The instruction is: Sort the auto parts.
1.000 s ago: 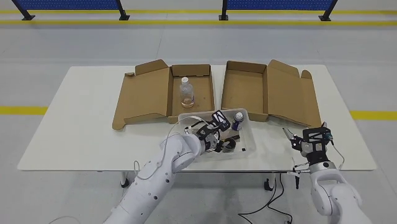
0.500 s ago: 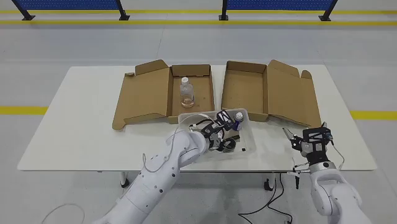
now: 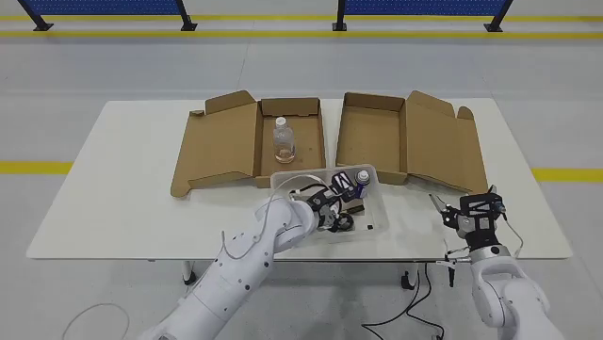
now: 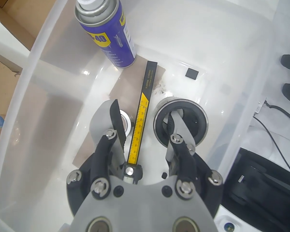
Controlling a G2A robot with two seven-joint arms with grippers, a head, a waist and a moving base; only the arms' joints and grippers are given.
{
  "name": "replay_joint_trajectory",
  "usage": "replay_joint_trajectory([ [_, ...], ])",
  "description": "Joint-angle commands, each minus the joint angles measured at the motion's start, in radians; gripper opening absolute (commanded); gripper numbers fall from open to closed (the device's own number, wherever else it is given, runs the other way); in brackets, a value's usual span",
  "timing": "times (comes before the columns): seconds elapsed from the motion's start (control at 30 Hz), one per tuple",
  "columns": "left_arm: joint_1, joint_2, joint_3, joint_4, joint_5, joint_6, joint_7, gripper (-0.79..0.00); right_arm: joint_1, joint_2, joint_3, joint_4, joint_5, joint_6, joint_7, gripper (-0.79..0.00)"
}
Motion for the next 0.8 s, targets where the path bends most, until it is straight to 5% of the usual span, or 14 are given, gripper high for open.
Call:
replay_joint_trajectory([
  [0.0,0.003,0.002,0.001,-0.004,0.009,-0.01,-0.002,-0.406,0.0,0.0,0.0,0.0,0.0,0.0,0.0,0.0],
  [0.77,0.033,0.032,-0.006,-0.042,0.089,-0.091,0.023,-0.474,0.0,0.0,0.0,0.0,0.0,0.0,0.0,0.0],
])
